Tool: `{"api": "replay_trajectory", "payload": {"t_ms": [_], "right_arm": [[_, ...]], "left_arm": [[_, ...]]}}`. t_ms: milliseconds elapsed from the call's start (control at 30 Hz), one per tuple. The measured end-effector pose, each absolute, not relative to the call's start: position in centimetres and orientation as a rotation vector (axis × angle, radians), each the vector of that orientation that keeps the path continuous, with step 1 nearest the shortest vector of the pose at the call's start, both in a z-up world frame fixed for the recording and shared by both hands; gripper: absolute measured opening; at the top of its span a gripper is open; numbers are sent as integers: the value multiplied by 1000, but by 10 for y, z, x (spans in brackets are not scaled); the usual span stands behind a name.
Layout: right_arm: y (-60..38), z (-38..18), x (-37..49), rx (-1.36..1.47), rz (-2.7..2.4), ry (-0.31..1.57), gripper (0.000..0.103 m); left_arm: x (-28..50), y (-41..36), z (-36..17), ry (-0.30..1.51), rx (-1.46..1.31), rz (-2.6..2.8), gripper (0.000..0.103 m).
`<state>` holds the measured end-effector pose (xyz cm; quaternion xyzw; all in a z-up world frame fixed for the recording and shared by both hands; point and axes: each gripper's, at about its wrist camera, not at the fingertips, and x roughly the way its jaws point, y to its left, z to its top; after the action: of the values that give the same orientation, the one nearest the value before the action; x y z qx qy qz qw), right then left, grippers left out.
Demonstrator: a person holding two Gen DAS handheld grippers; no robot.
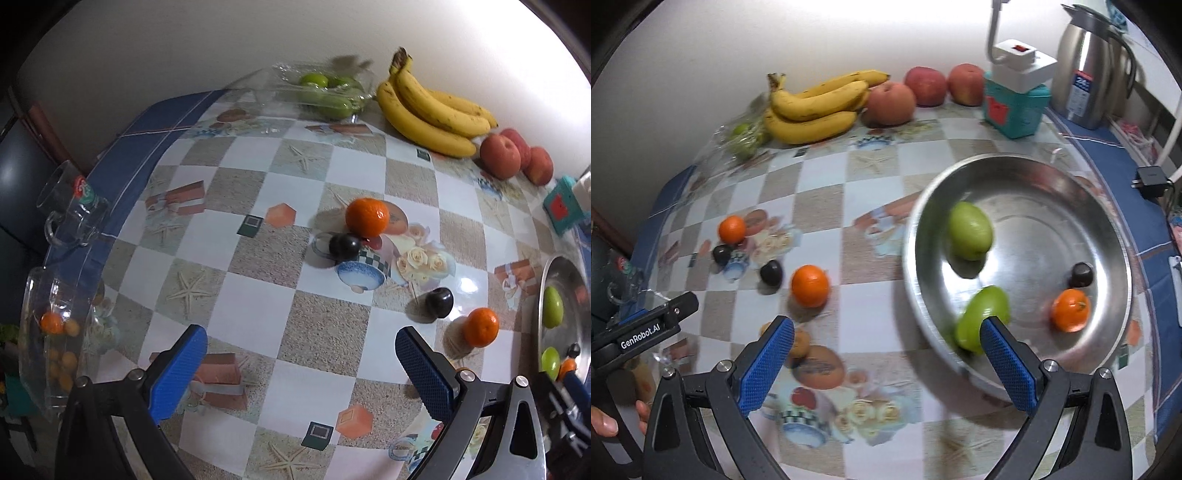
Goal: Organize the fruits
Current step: 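Move both open tools back over the loose fruits on the table, then close the right tool on a small brown kiwi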
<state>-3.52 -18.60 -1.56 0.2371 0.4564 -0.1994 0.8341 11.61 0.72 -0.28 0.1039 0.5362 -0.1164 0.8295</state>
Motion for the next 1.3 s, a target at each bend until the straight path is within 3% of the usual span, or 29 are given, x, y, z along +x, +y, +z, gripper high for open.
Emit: {"api": "replay_trajectory", "payload": {"t_ms": [1000, 1067, 1133, 1300], "right_arm": [[-150, -50, 10, 455, -243, 1062, 99], [-148, -50, 12, 449, -230, 1062, 95], [-146, -52, 13, 438, -230, 1074, 80], [-145, -59, 16, 458, -203, 1094, 69]], "left_arm": [[123, -13, -51, 1307, 196, -242, 103], [123, -15, -51, 1307, 196, -248, 103], [123, -19, -52, 1310, 195, -252, 103], [125, -26, -52, 1318, 188, -259, 103]]}}
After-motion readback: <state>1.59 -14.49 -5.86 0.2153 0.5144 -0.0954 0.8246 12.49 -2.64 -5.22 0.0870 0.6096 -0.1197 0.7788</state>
